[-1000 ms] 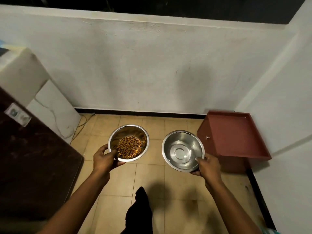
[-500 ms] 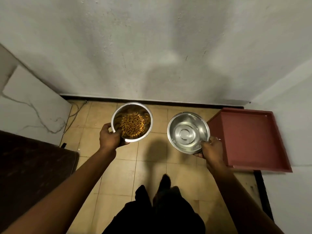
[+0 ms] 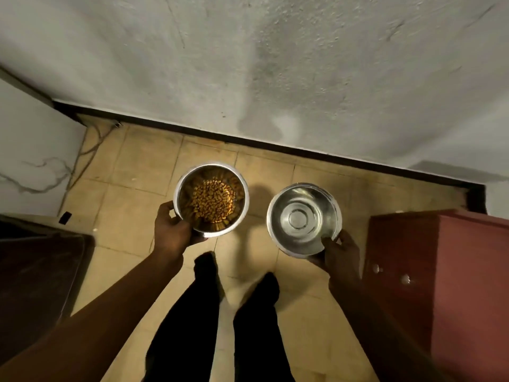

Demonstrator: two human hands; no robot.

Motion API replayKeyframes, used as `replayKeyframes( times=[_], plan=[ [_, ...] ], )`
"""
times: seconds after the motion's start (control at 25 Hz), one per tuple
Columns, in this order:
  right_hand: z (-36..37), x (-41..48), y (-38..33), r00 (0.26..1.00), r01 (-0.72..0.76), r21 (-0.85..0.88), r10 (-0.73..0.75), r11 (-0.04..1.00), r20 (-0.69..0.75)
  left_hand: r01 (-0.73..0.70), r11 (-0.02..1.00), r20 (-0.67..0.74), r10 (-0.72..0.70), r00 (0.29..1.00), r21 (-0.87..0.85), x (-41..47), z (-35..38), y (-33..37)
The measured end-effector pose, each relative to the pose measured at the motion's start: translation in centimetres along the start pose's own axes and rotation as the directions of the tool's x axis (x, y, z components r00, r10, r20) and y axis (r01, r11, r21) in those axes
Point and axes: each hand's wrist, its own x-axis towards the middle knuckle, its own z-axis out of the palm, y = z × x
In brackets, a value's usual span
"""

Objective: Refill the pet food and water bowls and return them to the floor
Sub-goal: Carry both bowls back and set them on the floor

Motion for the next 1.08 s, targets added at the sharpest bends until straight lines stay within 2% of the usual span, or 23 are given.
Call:
replayKeyframes(
  times=[0.24,0.52,0.72,1.08],
  plan=[
    [5.3,16.8,8.3,0.988,-0.144,0.108,0.149,0.984,-0.039,0.024,0.999,-0.014,-0.023,1.0,0.037,16.5,8.8,-9.9],
    [9.7,31.3,16.8,0.978,-0.188,0.161,0.2,0.969,-0.062,0.025,0.999,-0.007,-0.025,1.0,0.028,29.7,15.7,-21.0],
    [11.4,36.7,19.3,0.977,-0.193,0.128,0.203,0.973,-0.065,0.021,0.998,0.0,-0.021,1.0,0.061,34.0,18.3,-24.9],
    [12.4,39.4,21.4,0.973,-0.201,0.152,0.215,0.968,-0.083,0.015,1.0,-0.005,-0.016,1.0,-0.022,37.3,19.4,-26.8]
  ],
)
